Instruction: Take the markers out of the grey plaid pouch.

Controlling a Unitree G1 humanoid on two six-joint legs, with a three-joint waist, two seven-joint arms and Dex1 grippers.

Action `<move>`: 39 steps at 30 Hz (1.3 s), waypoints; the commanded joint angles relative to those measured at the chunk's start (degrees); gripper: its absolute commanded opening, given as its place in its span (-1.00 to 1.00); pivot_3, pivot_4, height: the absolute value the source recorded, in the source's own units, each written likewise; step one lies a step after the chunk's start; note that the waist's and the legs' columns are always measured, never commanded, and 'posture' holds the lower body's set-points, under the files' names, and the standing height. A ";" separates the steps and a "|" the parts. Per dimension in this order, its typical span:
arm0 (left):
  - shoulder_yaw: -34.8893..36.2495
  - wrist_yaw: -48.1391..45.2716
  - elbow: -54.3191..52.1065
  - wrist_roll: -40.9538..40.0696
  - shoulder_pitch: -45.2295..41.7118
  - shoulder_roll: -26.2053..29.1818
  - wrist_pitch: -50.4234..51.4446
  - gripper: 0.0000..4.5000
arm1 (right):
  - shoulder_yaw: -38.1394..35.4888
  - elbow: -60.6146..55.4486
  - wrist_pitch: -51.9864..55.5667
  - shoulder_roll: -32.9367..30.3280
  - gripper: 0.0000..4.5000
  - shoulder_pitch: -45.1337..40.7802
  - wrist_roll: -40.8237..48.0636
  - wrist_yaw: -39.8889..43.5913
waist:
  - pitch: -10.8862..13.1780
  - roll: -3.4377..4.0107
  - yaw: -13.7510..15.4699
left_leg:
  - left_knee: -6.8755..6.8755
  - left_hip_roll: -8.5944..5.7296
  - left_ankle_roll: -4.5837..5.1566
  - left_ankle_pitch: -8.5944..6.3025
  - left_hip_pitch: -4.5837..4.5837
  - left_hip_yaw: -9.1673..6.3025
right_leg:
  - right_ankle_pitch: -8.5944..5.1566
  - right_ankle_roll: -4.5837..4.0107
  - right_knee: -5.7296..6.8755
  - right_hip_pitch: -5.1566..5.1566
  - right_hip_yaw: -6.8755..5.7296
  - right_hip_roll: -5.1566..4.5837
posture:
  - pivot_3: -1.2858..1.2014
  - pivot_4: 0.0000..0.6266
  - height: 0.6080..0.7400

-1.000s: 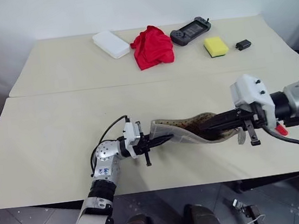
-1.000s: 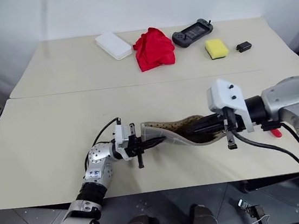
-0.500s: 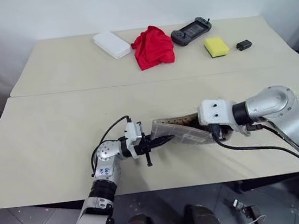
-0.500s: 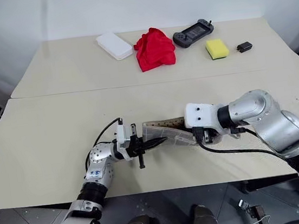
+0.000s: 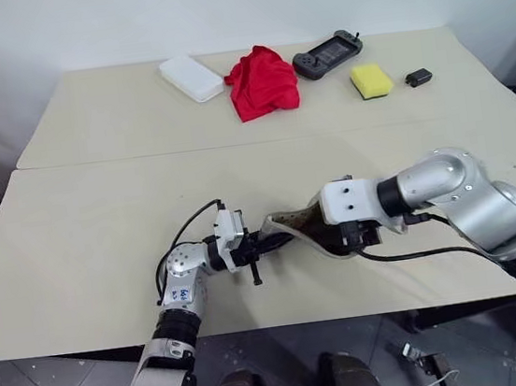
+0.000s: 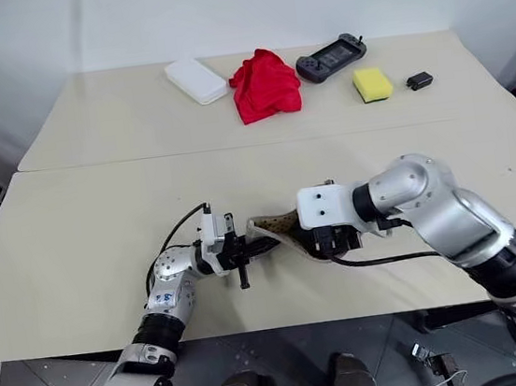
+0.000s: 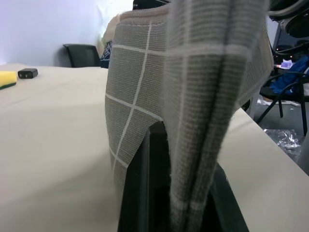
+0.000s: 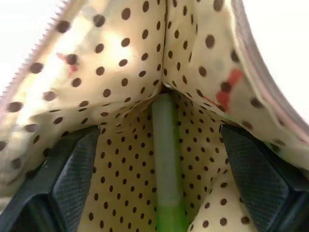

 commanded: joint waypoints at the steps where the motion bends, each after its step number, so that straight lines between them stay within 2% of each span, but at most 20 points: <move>1: 0.15 -0.02 1.36 -0.63 0.41 -0.90 -0.13 -1.00 | 2.63 3.81 -4.84 2.83 0.86 -2.05 -6.13 -1.46 | -0.02 0.03 -0.12 | 0.00 0.00 0.00 0.00 0.01 0.02 | 0.00 0.00 0.00 0.00 0.01 0.00 | 0.03 -0.52 1.00; 5: 0.25 -0.03 1.23 -0.73 0.27 -1.03 0.23 -1.00 | 2.28 6.88 -4.55 5.79 0.86 -1.94 -8.68 -2.67 | -0.02 0.04 -0.09 | 0.01 -0.02 0.01 0.01 0.00 0.01 | 0.00 0.00 0.06 0.00 0.00 0.00 | 0.03 -0.52 1.00; 12: 1.07 0.18 0.61 -1.09 0.48 -0.67 1.16 -1.00 | -2.15 7.99 0.72 9.58 0.86 -1.69 -7.07 -3.87 | -0.02 0.04 -0.56 | 0.01 0.00 0.01 0.02 0.00 -0.01 | 0.00 0.00 0.08 0.00 -0.01 0.02 | 0.03 -0.52 1.00; 15: 1.47 0.00 0.64 -1.06 0.40 -0.31 1.42 -1.00 | -0.51 11.71 -9.50 7.63 0.60 -2.80 -12.68 -6.40 | -0.02 0.04 -0.66 | 0.00 -0.01 0.01 0.02 0.00 -0.02 | 0.00 0.00 0.08 0.00 -0.01 0.02 | 0.03 -0.52 1.00; 17: 1.65 -0.07 0.83 -1.06 0.18 -0.11 1.56 -1.00 | -0.72 13.40 -14.14 8.30 0.34 -2.99 -14.39 -8.74 | -0.02 0.04 -0.78 | -0.01 -0.02 0.01 0.02 0.00 -0.01 | 0.00 0.00 0.07 0.00 0.00 0.01 | 0.03 -0.52 1.00; 28: 2.43 -0.17 1.00 -1.50 -0.63 0.23 3.12 -1.00 | -0.99 20.72 -25.10 12.88 0.34 -5.29 -22.89 -17.51 | -0.02 0.03 -0.99 | -0.02 0.00 -0.01 0.03 -0.01 0.01 | 0.00 0.00 0.08 -0.01 -0.01 0.04 | 0.03 -0.52 1.00; 31: 2.32 -0.63 0.25 -1.85 -0.33 0.23 4.46 -1.00 | -0.75 22.44 -27.08 13.65 0.34 -5.54 -24.09 -17.63 | -0.02 0.03 -0.92 | -0.03 0.00 -0.01 0.04 -0.02 0.02 | -0.01 0.01 0.08 -0.02 -0.01 0.05 | 0.03 -0.52 1.00; 36: 3.50 -1.23 -3.20 -6.19 -0.21 1.01 14.61 -1.00 | 0.05 26.03 -32.75 15.87 0.34 -5.14 -23.41 -17.32 | -0.02 0.03 -1.15 | -0.06 0.00 -0.01 0.04 -0.02 0.03 | -0.01 0.01 0.05 -0.01 -0.01 0.05 | 0.03 -0.52 1.00; 39: 4.26 -1.66 -5.08 -8.01 -0.29 2.41 19.75 -1.00 | -0.51 27.28 -34.13 15.96 0.34 -4.23 -21.05 -14.25 | -0.01 0.03 -1.40 | -0.07 0.02 -0.01 0.04 -0.02 0.02 | -0.01 0.01 0.05 -0.02 0.00 0.07 | 0.03 -0.52 1.00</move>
